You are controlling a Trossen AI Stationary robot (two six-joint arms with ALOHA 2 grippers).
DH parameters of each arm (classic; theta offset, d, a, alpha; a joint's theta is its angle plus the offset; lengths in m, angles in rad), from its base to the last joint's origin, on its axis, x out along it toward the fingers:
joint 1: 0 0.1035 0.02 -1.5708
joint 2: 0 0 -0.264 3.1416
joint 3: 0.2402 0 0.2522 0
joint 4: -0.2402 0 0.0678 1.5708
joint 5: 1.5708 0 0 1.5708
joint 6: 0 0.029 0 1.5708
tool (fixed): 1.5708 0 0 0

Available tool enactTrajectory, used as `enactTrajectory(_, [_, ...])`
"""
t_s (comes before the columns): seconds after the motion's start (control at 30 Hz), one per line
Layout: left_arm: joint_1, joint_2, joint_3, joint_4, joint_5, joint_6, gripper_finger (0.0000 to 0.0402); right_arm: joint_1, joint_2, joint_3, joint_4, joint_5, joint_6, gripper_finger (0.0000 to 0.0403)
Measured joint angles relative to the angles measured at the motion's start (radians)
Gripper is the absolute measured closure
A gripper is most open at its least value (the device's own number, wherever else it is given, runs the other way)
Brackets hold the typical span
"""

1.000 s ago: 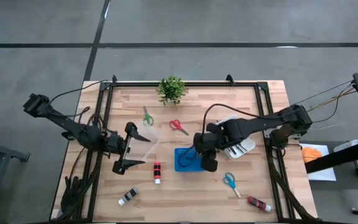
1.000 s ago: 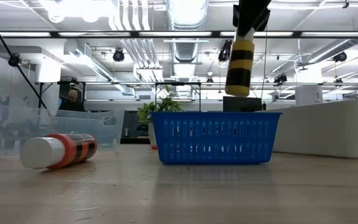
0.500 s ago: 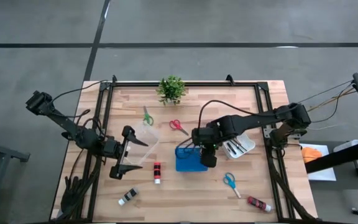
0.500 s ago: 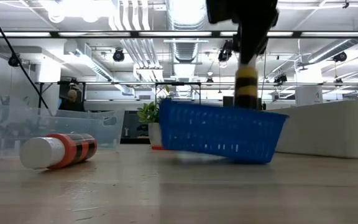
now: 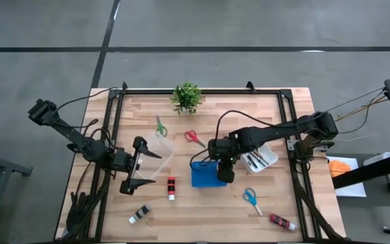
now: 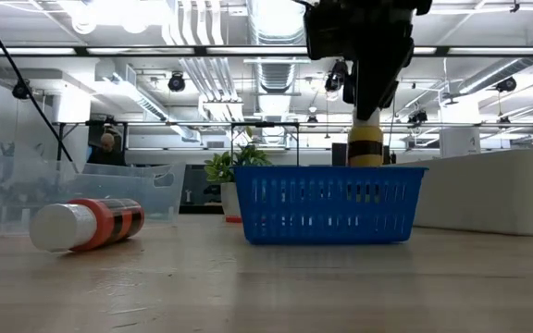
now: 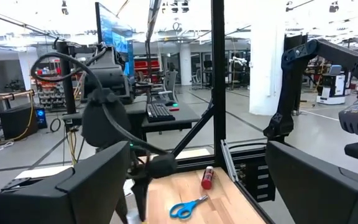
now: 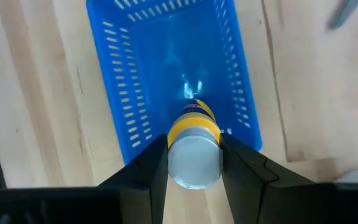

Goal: Pick & Place Paint Supplies
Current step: Put the yellow paint bottle in the blue bin

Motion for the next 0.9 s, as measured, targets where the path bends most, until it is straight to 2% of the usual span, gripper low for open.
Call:
enactTrajectory(0.37, [0.0, 0.0, 0.0, 0.0, 0.0, 0.0, 0.0019, -0.027, 0.0, -0.076, 0.087, -0.03, 0.007, 0.0291])
enactTrajectory(0.8, [0.0, 0.0, 0.0, 0.0, 0.0, -0.001, 0.0019, -0.034, -0.001, -0.105, 0.109, -0.035, -0.01, 0.0291])
enactTrajectory(0.9, [0.0, 0.0, 0.0, 0.0, 0.0, -0.001, 0.0019, -0.033, -0.001, -0.1, 0.107, -0.032, -0.011, 0.0263])
